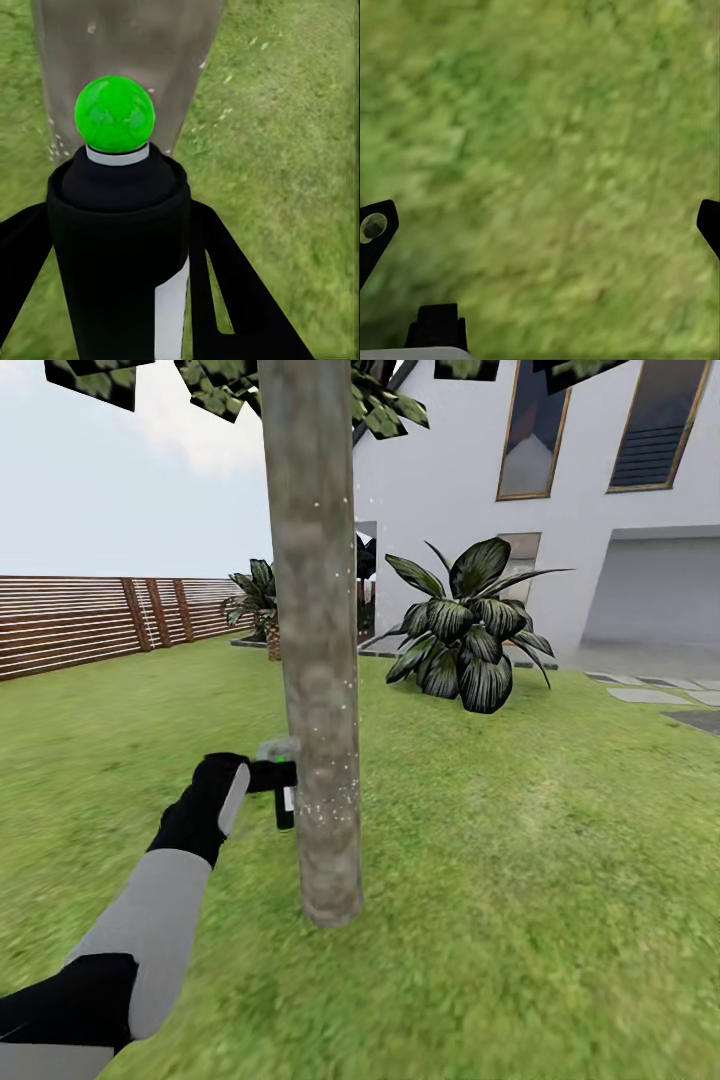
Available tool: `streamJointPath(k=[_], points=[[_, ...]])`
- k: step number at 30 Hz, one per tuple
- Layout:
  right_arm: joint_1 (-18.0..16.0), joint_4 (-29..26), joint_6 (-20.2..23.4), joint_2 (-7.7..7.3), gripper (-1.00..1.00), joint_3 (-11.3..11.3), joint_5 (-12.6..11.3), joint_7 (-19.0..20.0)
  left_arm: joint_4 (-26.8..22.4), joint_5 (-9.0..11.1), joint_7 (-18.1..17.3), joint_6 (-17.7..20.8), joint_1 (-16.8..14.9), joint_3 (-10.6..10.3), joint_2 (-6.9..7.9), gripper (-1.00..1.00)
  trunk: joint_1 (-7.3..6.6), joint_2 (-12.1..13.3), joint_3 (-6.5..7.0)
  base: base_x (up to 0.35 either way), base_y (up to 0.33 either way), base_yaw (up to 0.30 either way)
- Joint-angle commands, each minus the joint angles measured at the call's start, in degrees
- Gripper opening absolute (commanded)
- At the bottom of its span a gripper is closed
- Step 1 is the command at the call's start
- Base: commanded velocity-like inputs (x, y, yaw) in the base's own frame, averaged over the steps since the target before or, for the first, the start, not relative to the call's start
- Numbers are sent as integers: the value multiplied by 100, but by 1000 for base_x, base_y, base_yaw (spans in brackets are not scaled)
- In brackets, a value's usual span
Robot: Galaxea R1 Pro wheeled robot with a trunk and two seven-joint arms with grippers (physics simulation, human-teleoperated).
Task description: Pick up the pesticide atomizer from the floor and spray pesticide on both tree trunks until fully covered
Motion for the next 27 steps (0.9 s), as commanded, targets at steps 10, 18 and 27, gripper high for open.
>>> streamJointPath(k=[10,18,27], points=[[-10,33,-18,1,100,42,35,-36,-189,27,7,833,-1256,23,-38,-100,0,-3,-7,0,0,0],[-10,33,-19,1,100,42,33,-36,708,31,8,851,-2729,37,-134,-100,0,-3,-7,0,0,0],[-10,33,-18,1,100,42,33,-36,1804,26,9,852,-4335,48,-187,-100,0,-3,-7,0,0,0]])
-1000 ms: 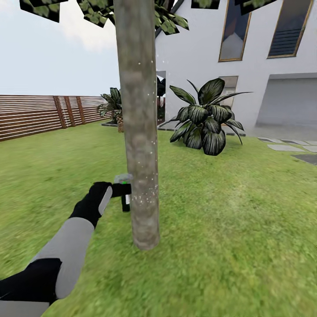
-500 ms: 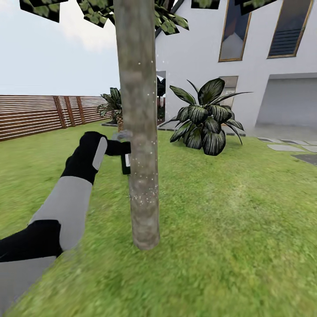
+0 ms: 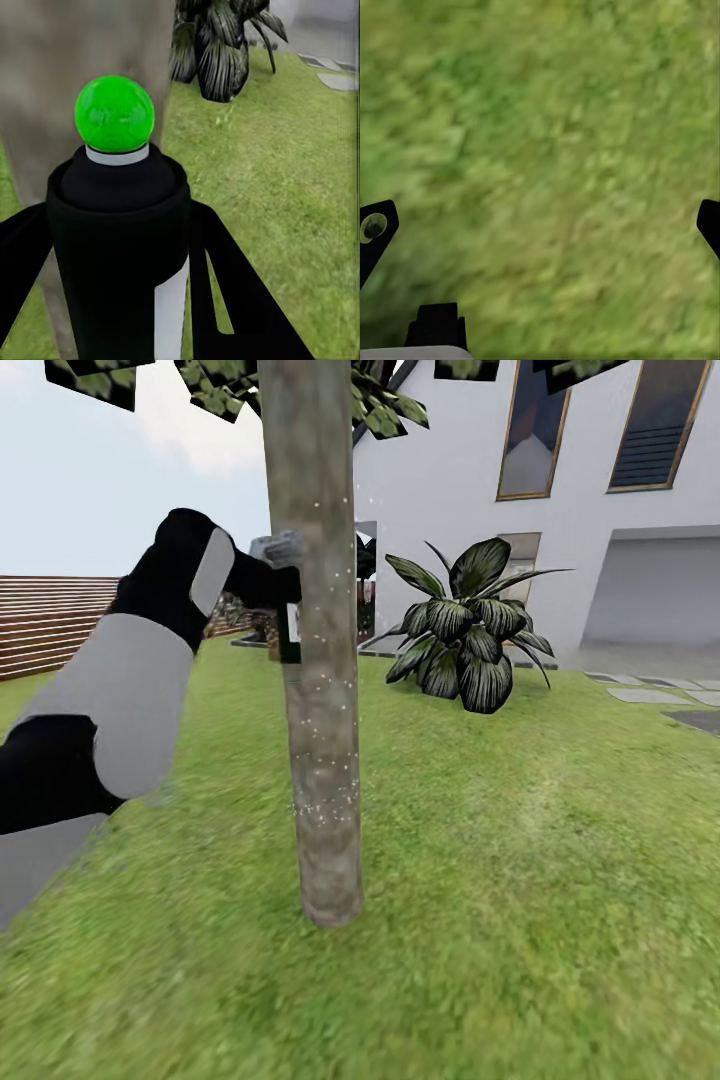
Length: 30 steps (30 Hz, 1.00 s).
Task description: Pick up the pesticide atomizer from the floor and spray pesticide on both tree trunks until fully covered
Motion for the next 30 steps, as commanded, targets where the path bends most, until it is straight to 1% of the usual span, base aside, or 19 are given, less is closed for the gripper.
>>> streamJointPath(k=[1,2,5,7,9,10,17,19,21,24,25,28,29,30], points=[[-10,24,-21,1,100,36,33,-36,112,2,13,28,-191,33,-4,-100,1,-3,-8,0,0,0],[-10,24,-21,1,100,36,33,-36,150,2,13,28,-273,33,-2,-100,1,-3,-8,0,0,0],[-10,24,-21,1,100,36,33,-36,276,2,13,28,-766,43,6,-100,1,-3,-8,0,0,0],[-10,24,-21,1,100,36,33,-36,290,2,13,28,-881,117,9,-100,1,-3,-8,0,0,0],[-10,24,-21,1,100,36,33,-36,294,1,13,28,-1039,477,20,-100,1,-3,-8,0,0,0],[-10,24,-21,1,100,36,33,-36,296,-2,13,28,-1110,520,23,-100,1,-3,-8,0,0,0],[-10,24,-21,1,100,36,33,-36,285,0,13,35,-1576,609,29,-100,1,-3,-8,0,0,0],[-10,24,-21,1,100,36,33,-36,282,-4,13,36,-1634,620,38,-100,1,-3,-8,0,0,0],[-10,24,-21,1,100,36,33,-36,284,-6,13,36,-1658,627,102,-100,1,-3,-8,0,0,0],[-10,24,-21,1,100,36,33,-36,281,-11,13,36,-1671,630,160,-100,1,-3,-8,0,0,0],[-10,24,-21,1,100,36,33,-36,277,-15,13,36,-1673,627,215,-100,1,-3,-8,0,0,0],[-10,24,-21,1,100,36,33,-36,280,-21,13,36,-1674,630,293,-100,1,-3,-8,0,0,0],[-10,24,-21,1,100,36,33,-36,301,-26,13,36,-1675,630,384,-100,1,-3,-8,0,0,0],[-10,24,-21,1,100,36,33,-36,317,-29,13,36,-1675,634,428,-100,1,-3,-8,0,0,0]])
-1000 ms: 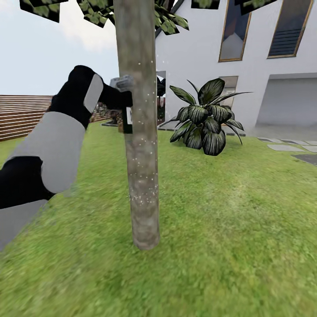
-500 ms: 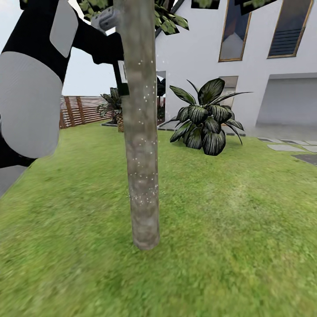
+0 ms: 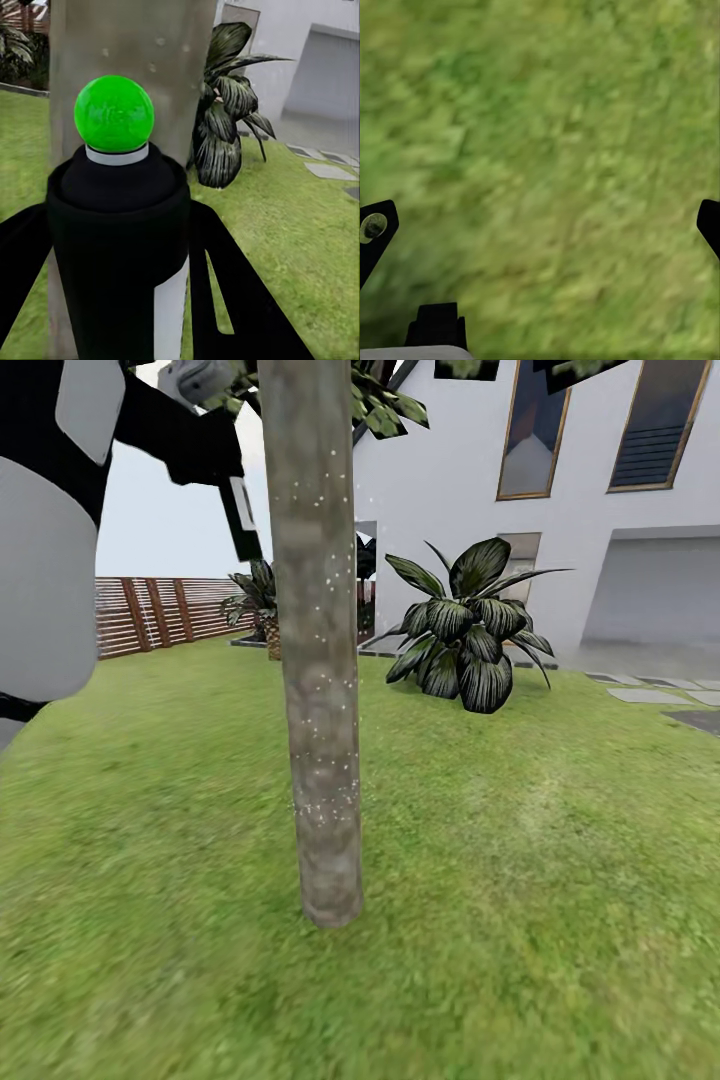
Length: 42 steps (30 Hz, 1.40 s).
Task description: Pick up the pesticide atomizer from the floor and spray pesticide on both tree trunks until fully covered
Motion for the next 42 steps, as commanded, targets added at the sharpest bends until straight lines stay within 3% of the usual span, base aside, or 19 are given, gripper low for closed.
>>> streamJointPath(k=[1,4,7,13,15,18,20,23,25,29,32,36,42], points=[[-10,22,-21,1,100,37,33,-36,55,61,15,29,-5,36,65,-100,0,-3,-6,0,0,0],[-10,23,-21,1,100,37,33,-36,539,58,18,18,-5,54,221,-100,0,-3,-6,0,0,0],[-10,24,-21,1,100,37,33,-36,851,62,35,7,-5,76,219,-100,0,-3,-6,0,0,0],[-10,21,-21,1,100,37,33,-36,1497,71,52,-9,-5,90,91,-100,0,-3,-6,0,0,0],[-10,23,-21,1,100,37,33,-36,1682,81,53,-16,-5,95,-87,-100,0,-3,-6,0,0,0],[-10,23,-21,1,100,37,33,-36,1830,78,57,-38,-5,100,-209,-100,0,-3,-6,0,0,0],[-10,23,-21,1,100,37,33,-36,2307,71,59,-294,-5,101,-251,-100,0,-3,-6,0,0,0],[-10,24,-21,1,100,37,33,-36,2543,62,59,-672,-1,102,-265,-100,0,-3,-6,0,0,0],[-10,24,-21,1,100,37,33,-36,2641,54,61,-852,44,90,-255,-100,0,-3,-6,0,0,0],[-10,24,-21,1,100,37,35,-36,2651,38,287,-883,113,-3,46,-100,0,-3,-6,0,0,0],[-10,22,-21,1,100,37,34,-36,2663,39,412,-884,129,-15,94,-100,0,-3,-6,0,0,0],[-10,22,-21,1,100,37,34,-36,2676,47,464,-1194,515,-20,101,-100,0,-3,-6,0,0,0],[-10,23,-21,1,100,37,35,-36,2681,49,469,-2049,1535,-21,98,-100,0,-3,-6,0,0,0]])
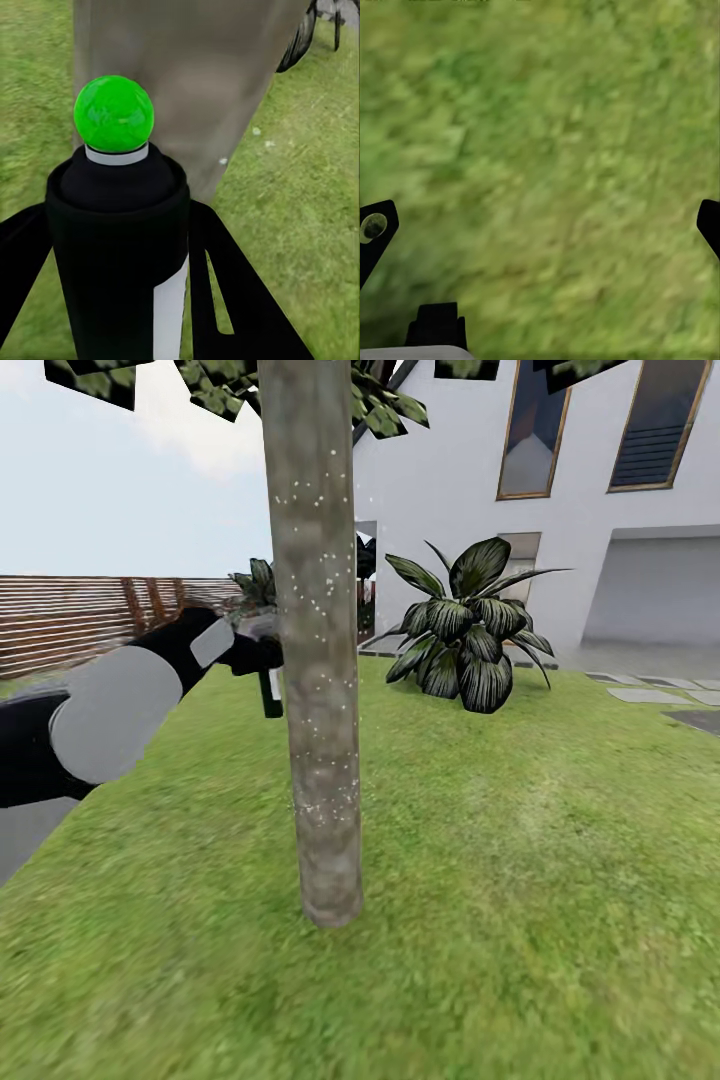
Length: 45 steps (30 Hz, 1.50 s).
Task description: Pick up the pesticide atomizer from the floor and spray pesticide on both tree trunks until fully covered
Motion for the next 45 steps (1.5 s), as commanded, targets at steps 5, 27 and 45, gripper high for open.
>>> streamJointPath(k=[5,27,45], points=[[-10,25,-21,1,100,37,34,-36,-9,39,-2,-613,746,20,-32,-100,-1,-4,-5,0,0,0],[-10,34,-5,-16,100,29,29,-37,-11,31,-29,-4239,4792,17,-388,-100,-1,-4,-5,0,42,0],[-10,34,5,-16,100,29,31,-36,-11,30,-29,-4207,4825,16,-383,-100,-1,-4,-5,87,337,-15]])
